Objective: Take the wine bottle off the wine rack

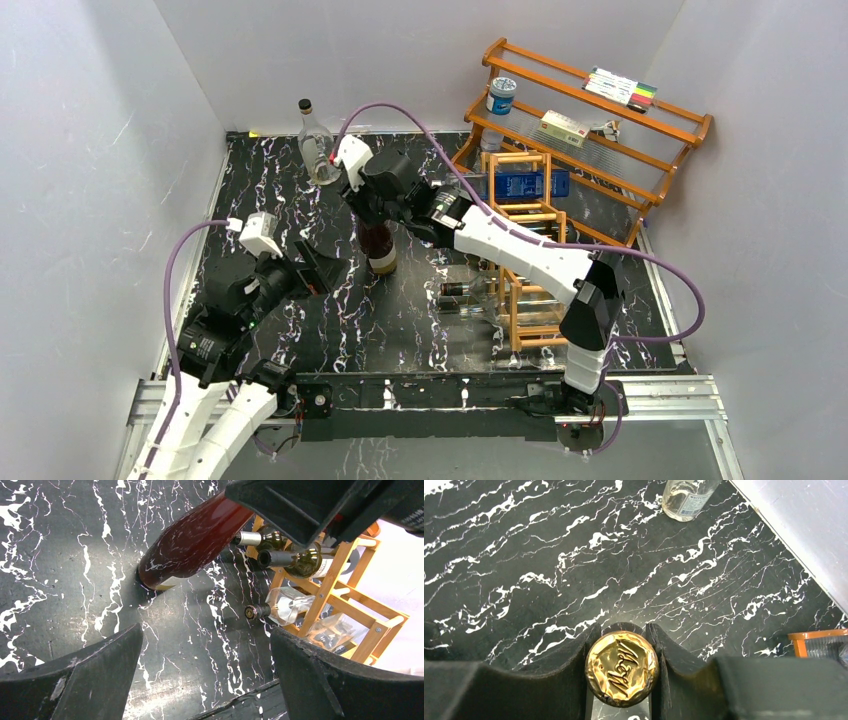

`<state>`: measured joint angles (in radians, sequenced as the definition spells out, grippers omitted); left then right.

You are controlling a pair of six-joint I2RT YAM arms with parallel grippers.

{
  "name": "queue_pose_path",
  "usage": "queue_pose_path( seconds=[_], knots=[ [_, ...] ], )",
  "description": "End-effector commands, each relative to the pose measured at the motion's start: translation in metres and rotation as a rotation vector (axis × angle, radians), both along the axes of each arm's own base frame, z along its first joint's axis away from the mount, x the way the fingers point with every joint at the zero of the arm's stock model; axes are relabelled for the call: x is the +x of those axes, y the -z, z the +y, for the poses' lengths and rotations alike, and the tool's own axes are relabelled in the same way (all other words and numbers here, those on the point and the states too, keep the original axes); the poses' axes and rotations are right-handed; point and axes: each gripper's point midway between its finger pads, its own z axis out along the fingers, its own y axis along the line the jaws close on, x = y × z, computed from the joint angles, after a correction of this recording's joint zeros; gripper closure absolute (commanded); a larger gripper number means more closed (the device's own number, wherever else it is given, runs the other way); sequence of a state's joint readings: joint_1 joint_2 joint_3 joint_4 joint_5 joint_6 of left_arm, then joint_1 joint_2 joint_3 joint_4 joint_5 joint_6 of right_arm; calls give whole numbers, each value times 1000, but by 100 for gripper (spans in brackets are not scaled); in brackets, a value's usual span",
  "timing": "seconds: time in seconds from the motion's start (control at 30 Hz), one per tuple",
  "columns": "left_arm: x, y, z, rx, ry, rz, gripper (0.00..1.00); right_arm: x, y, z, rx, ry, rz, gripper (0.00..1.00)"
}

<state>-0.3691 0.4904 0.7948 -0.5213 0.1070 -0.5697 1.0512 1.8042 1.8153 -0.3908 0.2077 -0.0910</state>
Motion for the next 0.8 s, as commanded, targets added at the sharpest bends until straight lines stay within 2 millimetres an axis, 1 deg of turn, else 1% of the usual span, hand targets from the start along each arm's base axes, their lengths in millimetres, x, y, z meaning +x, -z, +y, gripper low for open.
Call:
queue_pose_path(
  seconds=[0.0,0.23,0.33,0.4,0.5,0.63,0.77],
  knots=[
    [-2,-18,5,11,-6,-48,2,20,-146,0,494,70,-176,100],
    [0,-22,-2,23,32,-39,2,34,-113,-23,541,143,-63,100],
    [3,-24,-5,28,47,-34,2,38,-102,-28,525,165,-50,88],
    [5,-26,-6,30,55,-32,2,39,-102,-32,516,171,-57,84],
    [6,-28,-7,29,58,-35,2,34,-100,-28,492,131,-61,77],
    [8,-30,-7,32,55,-39,2,26,-97,-16,451,46,-48,74],
    [8,-32,-6,33,46,-43,2,18,-89,-11,409,6,-43,64]
  ],
)
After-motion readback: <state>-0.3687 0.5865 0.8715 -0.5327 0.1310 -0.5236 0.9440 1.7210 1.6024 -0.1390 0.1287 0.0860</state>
